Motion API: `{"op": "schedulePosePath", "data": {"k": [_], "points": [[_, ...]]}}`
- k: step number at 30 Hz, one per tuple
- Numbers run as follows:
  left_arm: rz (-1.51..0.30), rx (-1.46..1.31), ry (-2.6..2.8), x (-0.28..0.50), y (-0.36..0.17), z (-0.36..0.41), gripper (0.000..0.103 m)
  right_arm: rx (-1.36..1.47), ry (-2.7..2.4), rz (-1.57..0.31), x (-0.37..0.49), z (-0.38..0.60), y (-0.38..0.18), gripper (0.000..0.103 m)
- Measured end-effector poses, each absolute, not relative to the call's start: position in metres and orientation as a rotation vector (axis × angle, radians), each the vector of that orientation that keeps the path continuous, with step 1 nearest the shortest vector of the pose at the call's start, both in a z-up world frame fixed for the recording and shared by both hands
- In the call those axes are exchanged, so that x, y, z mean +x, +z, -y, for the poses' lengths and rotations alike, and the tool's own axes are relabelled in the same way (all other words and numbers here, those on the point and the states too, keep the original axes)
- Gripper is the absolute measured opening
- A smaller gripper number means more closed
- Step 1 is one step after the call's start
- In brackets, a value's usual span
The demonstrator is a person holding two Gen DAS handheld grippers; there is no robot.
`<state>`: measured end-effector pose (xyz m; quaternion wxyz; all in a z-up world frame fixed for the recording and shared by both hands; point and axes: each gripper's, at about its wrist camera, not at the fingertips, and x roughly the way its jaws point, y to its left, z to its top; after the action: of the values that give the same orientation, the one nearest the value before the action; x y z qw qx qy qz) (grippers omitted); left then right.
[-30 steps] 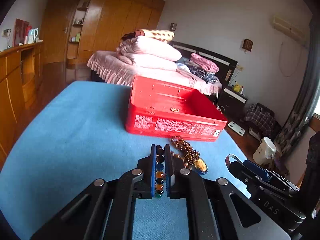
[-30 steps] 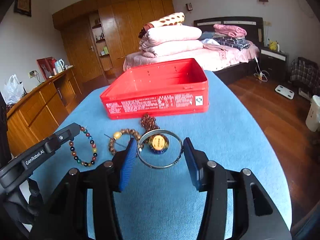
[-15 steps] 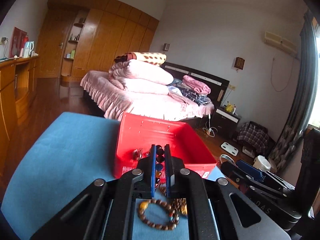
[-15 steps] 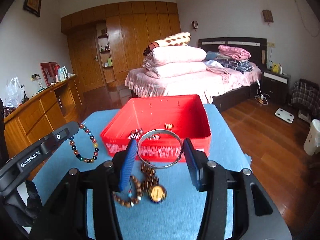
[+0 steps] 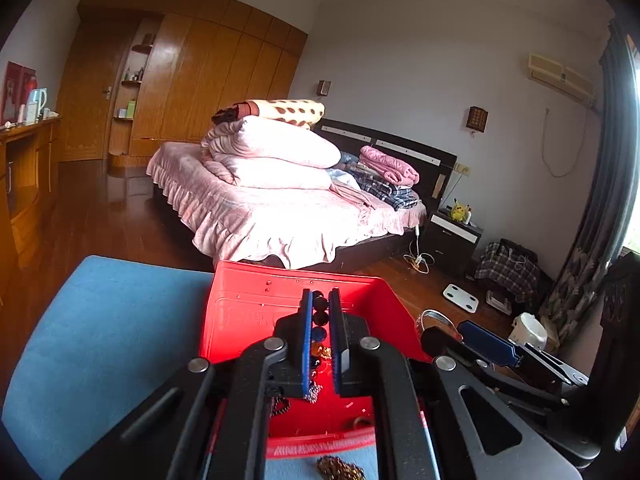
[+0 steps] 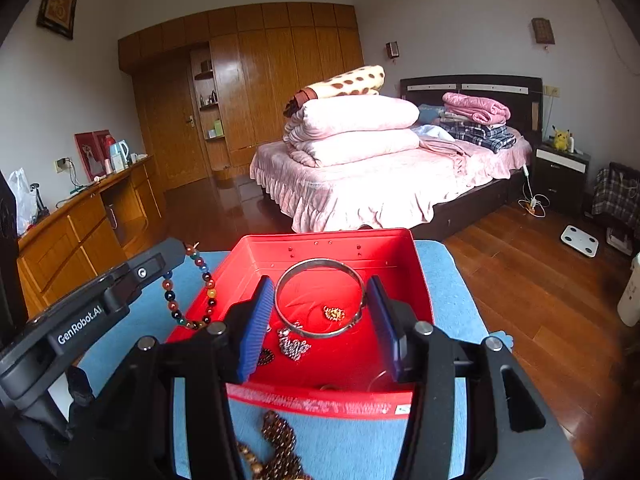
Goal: Organize jewelry
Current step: 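Carry the bracelet and bangle into the red tin and open both tools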
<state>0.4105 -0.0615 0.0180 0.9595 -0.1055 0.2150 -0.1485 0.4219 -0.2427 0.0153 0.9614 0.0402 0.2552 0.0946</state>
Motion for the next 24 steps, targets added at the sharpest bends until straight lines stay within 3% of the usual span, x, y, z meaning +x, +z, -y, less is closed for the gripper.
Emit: {"op": "schedulePosePath", "data": {"k": [13, 14, 16, 18, 24], "points": [[-0.565, -0.226, -0.291, 0.458, -0.021, 0.060, 0.008, 0.094, 0.166, -0.607, 0.467, 0.247, -0.025, 0.048], [-0.566, -0.228, -0.287, 0.458, -0.021, 0.058, 0.010, 0.094, 0.166, -0.608, 0.468, 0.246, -0.026, 0.049], [-0.570, -0.237, -0.287, 0.458, -0.021, 0.056, 0.028, 0.096, 0.162, -0.607, 0.468, 0.248, -0.026, 0.053], [-0.557, -0.236, -0.280, 0.455, -0.018, 0.054, 0.037, 0.102, 0.161, -0.602, 0.466, 0.249, -0.025, 0.056], [-0.525, -0.222, -0.255, 0.435, -0.008, 0.047, 0.054, 0.125, 0.160, -0.581, 0.451, 0.257, -0.021, 0.062]]}}
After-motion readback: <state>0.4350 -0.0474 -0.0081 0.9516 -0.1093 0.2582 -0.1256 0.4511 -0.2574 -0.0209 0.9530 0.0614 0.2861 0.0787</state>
